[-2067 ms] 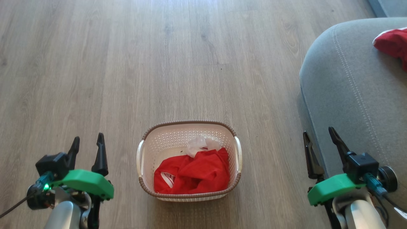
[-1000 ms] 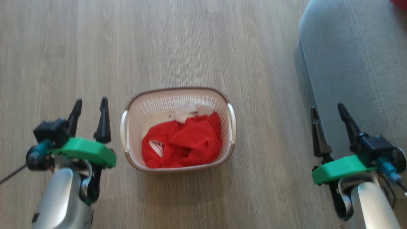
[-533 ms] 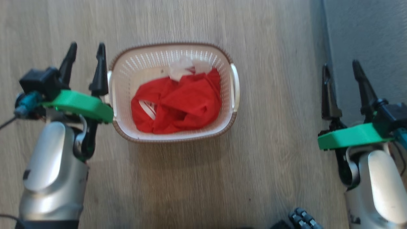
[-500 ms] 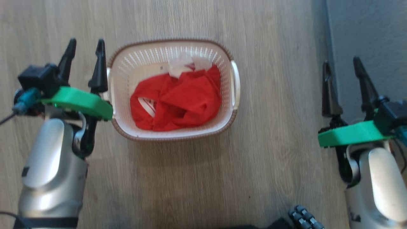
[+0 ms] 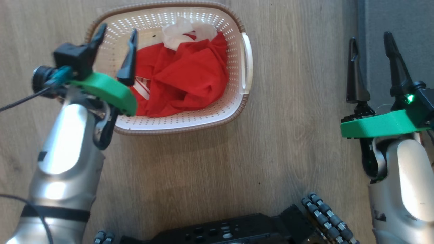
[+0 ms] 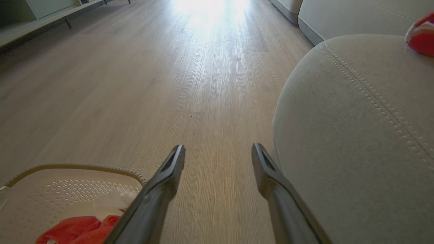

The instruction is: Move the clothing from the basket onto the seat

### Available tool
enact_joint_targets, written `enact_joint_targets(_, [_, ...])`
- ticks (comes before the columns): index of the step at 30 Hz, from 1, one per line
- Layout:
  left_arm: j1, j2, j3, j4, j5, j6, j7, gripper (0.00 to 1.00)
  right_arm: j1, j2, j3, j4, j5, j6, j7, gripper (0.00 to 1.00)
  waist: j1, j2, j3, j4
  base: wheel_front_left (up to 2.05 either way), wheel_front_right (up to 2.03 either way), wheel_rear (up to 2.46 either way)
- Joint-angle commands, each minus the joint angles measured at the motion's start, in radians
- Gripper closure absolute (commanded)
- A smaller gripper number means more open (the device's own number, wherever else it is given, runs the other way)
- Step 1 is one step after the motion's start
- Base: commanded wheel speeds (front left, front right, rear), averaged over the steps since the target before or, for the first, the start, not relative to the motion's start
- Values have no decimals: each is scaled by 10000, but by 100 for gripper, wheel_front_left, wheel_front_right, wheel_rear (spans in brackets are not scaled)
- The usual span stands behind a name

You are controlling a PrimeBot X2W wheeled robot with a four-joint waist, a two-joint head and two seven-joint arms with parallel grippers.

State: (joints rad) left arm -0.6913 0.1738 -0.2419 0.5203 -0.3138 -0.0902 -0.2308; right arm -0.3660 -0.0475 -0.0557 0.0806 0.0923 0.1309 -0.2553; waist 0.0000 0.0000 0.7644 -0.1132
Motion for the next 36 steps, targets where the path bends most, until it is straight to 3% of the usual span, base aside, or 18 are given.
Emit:
enact_joint_targets(1, [-264, 176, 50, -48, 164, -52, 131, 0, 122, -28, 221, -323, 84, -2, -65, 0, 0, 0, 112, -138, 0, 0, 0])
enact_joint_targets(11, [-1987, -315, -902, 2388, 765, 19, 1112, 0, -1, -28, 444, -430, 510, -2, -65, 0, 0, 0, 670, -1054, 0, 0, 0])
enact_joint_targets(17, [-2667, -516, -1223, 4085, 1036, 497, 2164, 0, 96, -28, 474, -440, 818, -2, -65, 0, 0, 0, 837, -1422, 0, 0, 0])
enact_joint_targets(27, [-3577, -699, -1200, 6200, 1005, 1454, 2937, 0, -29, -28, 973, -424, 1190, -2, -65, 0, 0, 0, 1063, -2059, 0, 0, 0])
enact_joint_targets(36, [-4145, -811, -1319, 7030, 955, 1714, 3099, 0, 216, -28, 969, -527, 1277, -2, -65, 0, 0, 0, 1472, -2397, 0, 0, 0])
